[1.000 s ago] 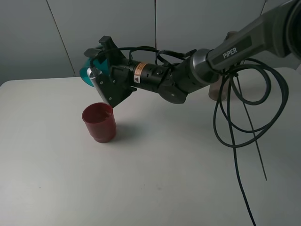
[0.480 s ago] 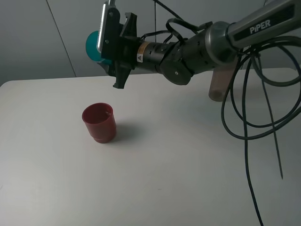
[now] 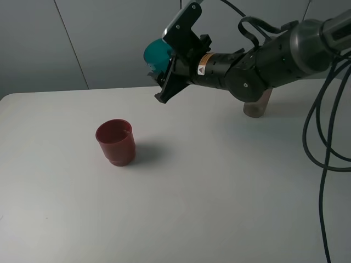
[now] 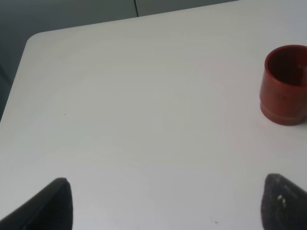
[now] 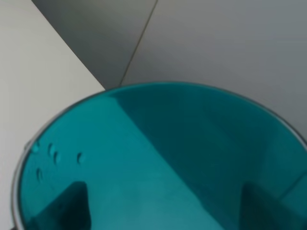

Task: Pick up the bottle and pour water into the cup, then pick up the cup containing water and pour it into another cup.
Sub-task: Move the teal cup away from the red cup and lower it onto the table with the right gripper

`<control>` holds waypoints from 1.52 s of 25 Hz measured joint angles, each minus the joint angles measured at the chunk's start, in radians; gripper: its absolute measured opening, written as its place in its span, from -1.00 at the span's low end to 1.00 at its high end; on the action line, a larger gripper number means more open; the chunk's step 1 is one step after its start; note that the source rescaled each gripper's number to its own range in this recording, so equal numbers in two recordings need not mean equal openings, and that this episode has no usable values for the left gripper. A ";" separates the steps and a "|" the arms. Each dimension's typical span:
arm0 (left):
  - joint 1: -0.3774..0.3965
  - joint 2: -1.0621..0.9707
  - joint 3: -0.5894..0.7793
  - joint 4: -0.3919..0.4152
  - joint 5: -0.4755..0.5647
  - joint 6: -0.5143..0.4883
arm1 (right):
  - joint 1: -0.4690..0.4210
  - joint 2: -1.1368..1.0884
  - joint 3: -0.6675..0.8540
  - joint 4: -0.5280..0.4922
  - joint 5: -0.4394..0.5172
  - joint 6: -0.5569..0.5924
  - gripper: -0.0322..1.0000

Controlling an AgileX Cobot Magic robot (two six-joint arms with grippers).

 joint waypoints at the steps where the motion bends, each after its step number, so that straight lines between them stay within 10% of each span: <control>1: 0.000 0.000 0.000 0.000 0.000 0.000 | -0.017 -0.002 0.036 0.008 -0.038 0.019 -0.83; 22: 0.000 0.000 0.000 0.000 0.000 0.000 | -0.213 0.202 0.319 -0.023 -0.544 0.179 -0.83; 38: 0.000 0.000 0.000 0.000 0.000 0.000 | -0.213 0.311 0.248 -0.003 -0.528 0.231 -0.83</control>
